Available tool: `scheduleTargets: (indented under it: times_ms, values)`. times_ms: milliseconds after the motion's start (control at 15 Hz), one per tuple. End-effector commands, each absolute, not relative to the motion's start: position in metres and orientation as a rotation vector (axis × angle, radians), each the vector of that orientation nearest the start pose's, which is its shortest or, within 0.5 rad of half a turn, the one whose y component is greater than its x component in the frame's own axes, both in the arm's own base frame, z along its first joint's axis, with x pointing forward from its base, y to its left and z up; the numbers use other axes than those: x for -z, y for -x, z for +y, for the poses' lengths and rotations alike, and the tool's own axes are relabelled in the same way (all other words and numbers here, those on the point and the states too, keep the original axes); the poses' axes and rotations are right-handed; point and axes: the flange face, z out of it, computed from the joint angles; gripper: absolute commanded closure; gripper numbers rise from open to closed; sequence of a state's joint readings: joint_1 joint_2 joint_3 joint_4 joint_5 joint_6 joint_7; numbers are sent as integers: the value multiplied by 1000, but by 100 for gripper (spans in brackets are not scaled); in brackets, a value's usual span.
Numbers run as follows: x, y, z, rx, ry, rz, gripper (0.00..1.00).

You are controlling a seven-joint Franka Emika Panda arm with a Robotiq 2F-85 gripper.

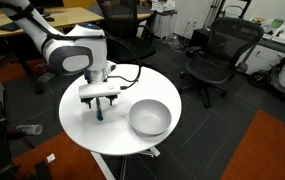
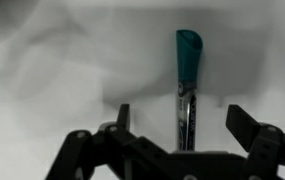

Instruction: Put the marker in the bowl

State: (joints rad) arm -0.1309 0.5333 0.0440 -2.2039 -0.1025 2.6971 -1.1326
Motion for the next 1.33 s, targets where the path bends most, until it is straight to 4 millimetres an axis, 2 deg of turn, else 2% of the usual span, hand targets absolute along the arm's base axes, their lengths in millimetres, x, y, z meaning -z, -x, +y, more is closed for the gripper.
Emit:
scheduleTargets:
  times_ms: [0, 133, 467, 667, 733, 800, 933, 1267]
  values:
    - [-128, -546, -43, -51, 2644, -1675, 28]
    - [-127, -547, -42, -49, 2641, -1673, 38]
    - [-129, -550, -42, -37, 2641, -1675, 78]
    - [-130, -551, -42, -34, 2641, -1674, 99]
    - [-130, -551, -42, -30, 2640, -1673, 100]
    - [-133, -551, -42, -22, 2648, -1659, 95]
    - [-141, -552, -43, -11, 2674, -1610, 95]
    - [-180, -562, -54, 79, 2758, -1421, 95]
